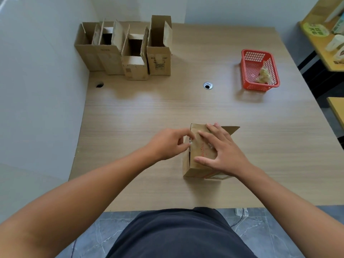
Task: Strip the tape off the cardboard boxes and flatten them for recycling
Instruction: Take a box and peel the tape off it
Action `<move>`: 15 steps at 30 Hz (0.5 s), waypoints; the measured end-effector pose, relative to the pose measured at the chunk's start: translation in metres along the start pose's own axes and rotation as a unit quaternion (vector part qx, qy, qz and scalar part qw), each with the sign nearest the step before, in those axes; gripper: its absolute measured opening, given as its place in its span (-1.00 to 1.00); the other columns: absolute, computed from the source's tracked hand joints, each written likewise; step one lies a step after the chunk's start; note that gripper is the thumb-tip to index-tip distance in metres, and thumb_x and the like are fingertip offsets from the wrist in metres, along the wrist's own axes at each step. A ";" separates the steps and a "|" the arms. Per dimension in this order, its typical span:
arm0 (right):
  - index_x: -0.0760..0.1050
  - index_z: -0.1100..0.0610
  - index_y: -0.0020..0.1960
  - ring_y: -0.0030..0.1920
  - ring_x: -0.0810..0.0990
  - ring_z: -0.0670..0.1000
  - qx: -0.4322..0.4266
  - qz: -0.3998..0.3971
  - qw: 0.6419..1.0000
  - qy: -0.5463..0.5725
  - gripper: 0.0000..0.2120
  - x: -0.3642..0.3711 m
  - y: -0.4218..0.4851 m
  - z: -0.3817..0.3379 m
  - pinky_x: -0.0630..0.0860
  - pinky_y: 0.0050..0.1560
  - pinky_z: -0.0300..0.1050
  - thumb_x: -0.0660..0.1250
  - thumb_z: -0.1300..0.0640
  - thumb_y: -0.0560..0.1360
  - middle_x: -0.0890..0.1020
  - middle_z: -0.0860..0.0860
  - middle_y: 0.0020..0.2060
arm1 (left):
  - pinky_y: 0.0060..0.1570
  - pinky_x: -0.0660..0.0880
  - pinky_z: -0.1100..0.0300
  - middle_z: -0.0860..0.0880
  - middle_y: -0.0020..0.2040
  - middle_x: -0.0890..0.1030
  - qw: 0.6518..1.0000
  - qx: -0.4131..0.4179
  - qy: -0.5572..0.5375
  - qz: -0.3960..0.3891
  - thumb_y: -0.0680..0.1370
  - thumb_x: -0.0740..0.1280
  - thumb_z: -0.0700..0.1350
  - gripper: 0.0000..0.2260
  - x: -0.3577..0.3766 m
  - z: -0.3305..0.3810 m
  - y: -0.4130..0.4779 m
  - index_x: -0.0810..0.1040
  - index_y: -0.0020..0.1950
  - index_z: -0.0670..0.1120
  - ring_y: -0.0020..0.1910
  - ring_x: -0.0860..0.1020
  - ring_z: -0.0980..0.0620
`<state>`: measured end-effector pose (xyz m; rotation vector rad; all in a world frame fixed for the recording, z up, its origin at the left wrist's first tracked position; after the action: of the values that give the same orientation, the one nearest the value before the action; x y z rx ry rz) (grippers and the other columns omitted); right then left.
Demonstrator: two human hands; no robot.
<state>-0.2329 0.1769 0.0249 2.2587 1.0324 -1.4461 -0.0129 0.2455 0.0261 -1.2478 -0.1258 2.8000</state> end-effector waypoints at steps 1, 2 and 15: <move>0.25 -0.21 0.59 0.63 -0.17 -0.16 0.002 -0.012 1.000 0.001 -0.06 -0.002 0.000 0.001 -0.09 0.57 -0.20 0.23 -0.59 0.30 0.06 -0.17 0.65 | -0.18 0.52 0.09 0.09 -0.35 0.53 1.000 -0.002 -0.001 0.015 0.58 0.41 0.00 -0.83 0.002 0.000 -0.002 0.63 0.17 0.12 -0.34 0.49 0.11; 0.24 -0.21 0.59 0.62 -0.18 -0.18 0.003 -0.018 1.000 -0.006 -0.08 -0.002 0.000 0.002 -0.09 0.57 -0.21 0.24 -0.56 0.32 0.05 -0.19 0.65 | -0.20 0.51 0.11 0.10 -0.35 0.53 1.000 -0.005 -0.001 0.025 0.57 0.42 0.01 -0.83 0.005 0.000 -0.003 0.64 0.16 0.13 -0.35 0.47 0.14; 0.15 -0.31 0.60 0.63 -0.19 -0.14 0.007 -0.029 0.997 -0.078 -0.10 0.000 0.003 -0.007 0.06 0.59 -0.08 0.15 -0.60 0.33 -0.01 -0.20 0.65 | -0.17 0.42 0.12 0.11 -0.31 0.50 0.998 -0.007 -0.049 -0.050 0.64 0.34 -0.10 -0.95 0.001 -0.005 0.005 0.59 0.02 0.00 -0.32 0.47 0.14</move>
<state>-0.2261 0.1786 0.0275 2.1019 1.0509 -1.6284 -0.0101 0.2403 0.0220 -1.0749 -0.2077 2.7795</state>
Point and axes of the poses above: each hand's wrist, its own y-axis towards the middle knuckle, its own x-axis out of the palm, z = x × y, the point moved 1 cm from there along y, towards the middle knuckle
